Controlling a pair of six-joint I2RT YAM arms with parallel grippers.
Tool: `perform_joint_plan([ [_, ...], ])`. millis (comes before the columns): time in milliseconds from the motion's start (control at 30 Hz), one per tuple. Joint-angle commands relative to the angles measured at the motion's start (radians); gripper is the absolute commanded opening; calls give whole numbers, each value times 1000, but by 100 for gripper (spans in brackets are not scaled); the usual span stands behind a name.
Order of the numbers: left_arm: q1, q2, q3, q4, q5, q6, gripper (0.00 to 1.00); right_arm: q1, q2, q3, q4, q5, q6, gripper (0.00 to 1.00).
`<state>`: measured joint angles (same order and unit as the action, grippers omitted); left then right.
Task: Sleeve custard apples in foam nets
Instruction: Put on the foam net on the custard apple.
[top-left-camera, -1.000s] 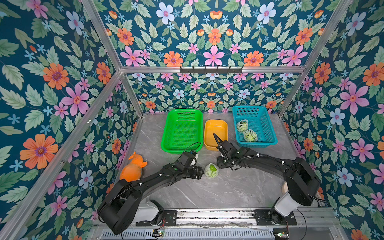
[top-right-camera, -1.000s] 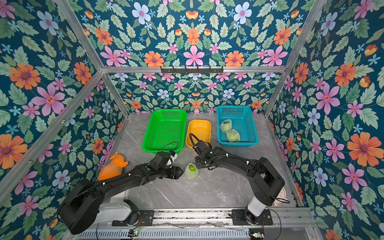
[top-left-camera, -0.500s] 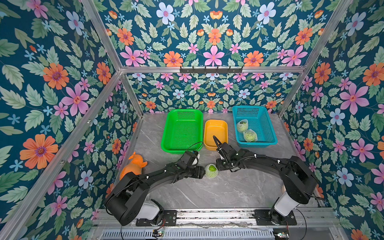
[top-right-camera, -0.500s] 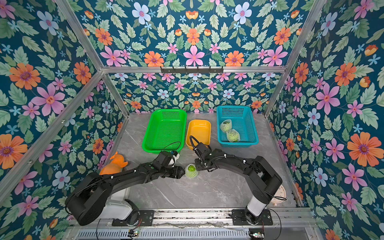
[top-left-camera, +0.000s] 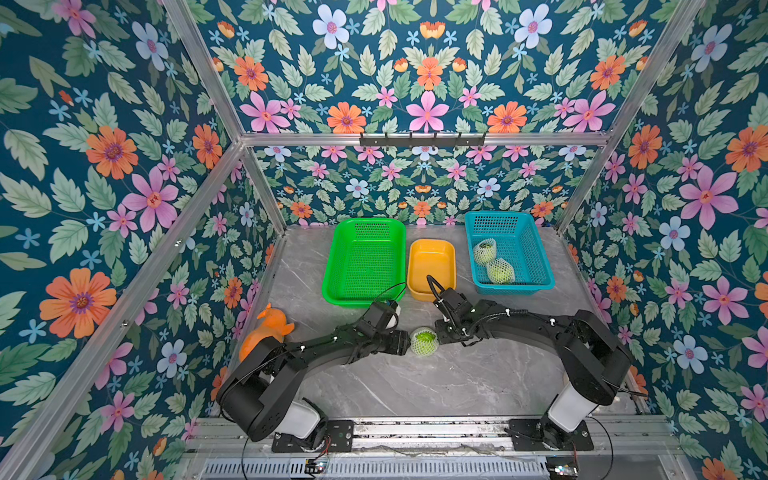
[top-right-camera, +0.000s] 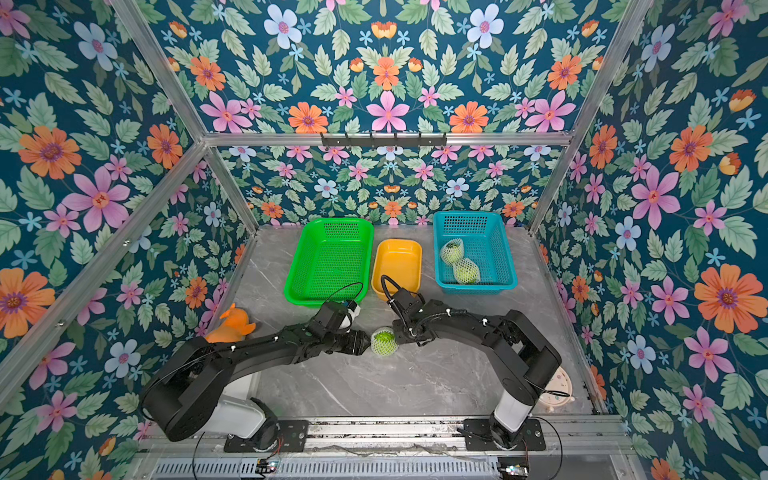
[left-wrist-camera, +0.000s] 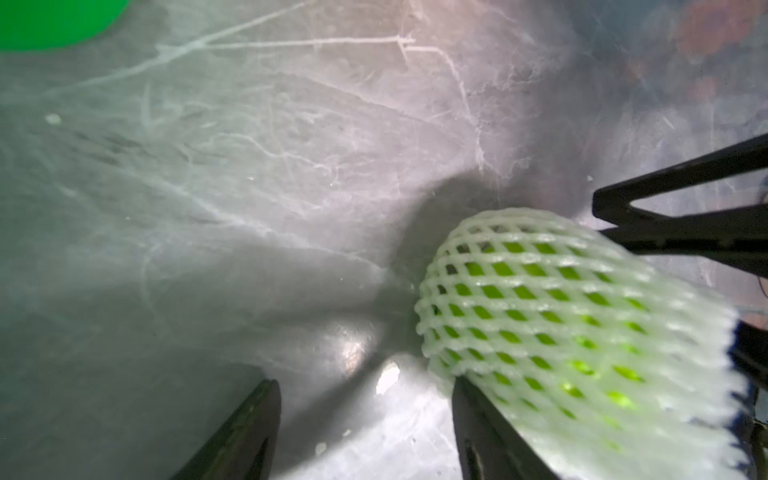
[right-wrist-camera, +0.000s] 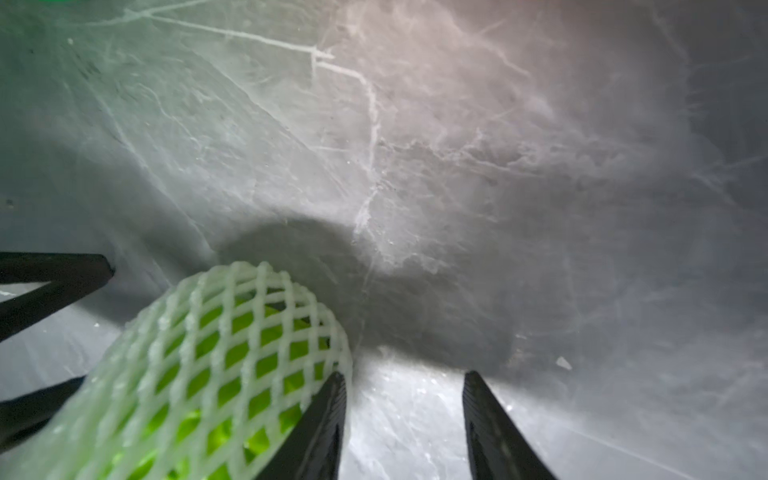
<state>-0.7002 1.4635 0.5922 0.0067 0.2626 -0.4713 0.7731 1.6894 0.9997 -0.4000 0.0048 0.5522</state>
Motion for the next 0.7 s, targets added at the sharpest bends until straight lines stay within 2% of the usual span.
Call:
perform_joint_plan([
  [0, -1, 27, -5, -68, -5, 0, 70, 5, 6, 2, -3, -28, 11, 48],
  [333, -2, 59, 18, -144, -28, 30, 69, 5, -11, 5, -15, -3, 9, 51],
  [400, -2, 48, 16, -148, -32, 28, 69, 5, -39, 9, -23, 2, 8, 55],
  [533, -1, 37, 23, -149, -35, 26, 69, 5, -103, 12, -40, 18, -3, 69],
  [667, -2, 35, 36, -146, -31, 24, 69, 5, -135, -6, -46, 42, -17, 77],
])
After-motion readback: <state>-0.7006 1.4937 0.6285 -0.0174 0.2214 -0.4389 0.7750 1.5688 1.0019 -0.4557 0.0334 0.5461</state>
